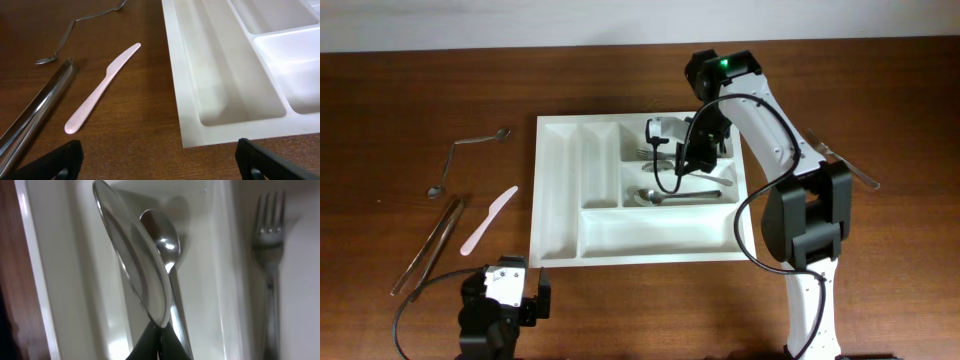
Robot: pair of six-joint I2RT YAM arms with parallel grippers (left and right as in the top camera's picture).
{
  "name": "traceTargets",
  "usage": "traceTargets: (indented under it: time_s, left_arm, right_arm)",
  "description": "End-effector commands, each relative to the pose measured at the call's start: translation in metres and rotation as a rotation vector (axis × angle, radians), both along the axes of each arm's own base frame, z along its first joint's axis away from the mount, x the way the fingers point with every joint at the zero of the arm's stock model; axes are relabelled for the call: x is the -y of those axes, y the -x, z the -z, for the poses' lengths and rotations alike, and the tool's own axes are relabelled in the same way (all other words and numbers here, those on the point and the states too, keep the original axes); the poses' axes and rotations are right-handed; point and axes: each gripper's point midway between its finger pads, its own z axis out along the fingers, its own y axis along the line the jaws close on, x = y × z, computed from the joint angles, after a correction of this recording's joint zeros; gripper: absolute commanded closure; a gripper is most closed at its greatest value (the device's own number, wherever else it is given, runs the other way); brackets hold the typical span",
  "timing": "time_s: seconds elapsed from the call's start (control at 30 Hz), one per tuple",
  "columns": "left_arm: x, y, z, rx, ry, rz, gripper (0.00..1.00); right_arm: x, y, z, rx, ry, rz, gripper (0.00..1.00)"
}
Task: Pack container
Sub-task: 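Carry the spoon with the right gripper into the middle compartment, then open the right gripper and move it back over the silver fork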
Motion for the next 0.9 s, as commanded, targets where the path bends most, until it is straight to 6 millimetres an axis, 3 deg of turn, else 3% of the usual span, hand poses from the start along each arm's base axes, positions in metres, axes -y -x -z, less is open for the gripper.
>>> traceTargets:
  time_s: [0.0,0.2,0.87]
  left_arm:
    - [-0.001,0.0,0.001,0.0,-0.015,0.004,0.01]
    - [-0.001,0.0,0.001,0.0,-0.015,0.004,0.01]
    - [-0.001,0.0,0.001,0.0,-0.015,0.004,0.01]
  right_arm:
    - [-0.014,0.009,0.0,-0.007,-0.045,-0.029,0.96]
    - [-0.021,0.009,0.013,0.01,-0.051,-0.046,0.96]
    - [-0.025,-0.006,0.02,0.052,-0.06,-0.021,0.96]
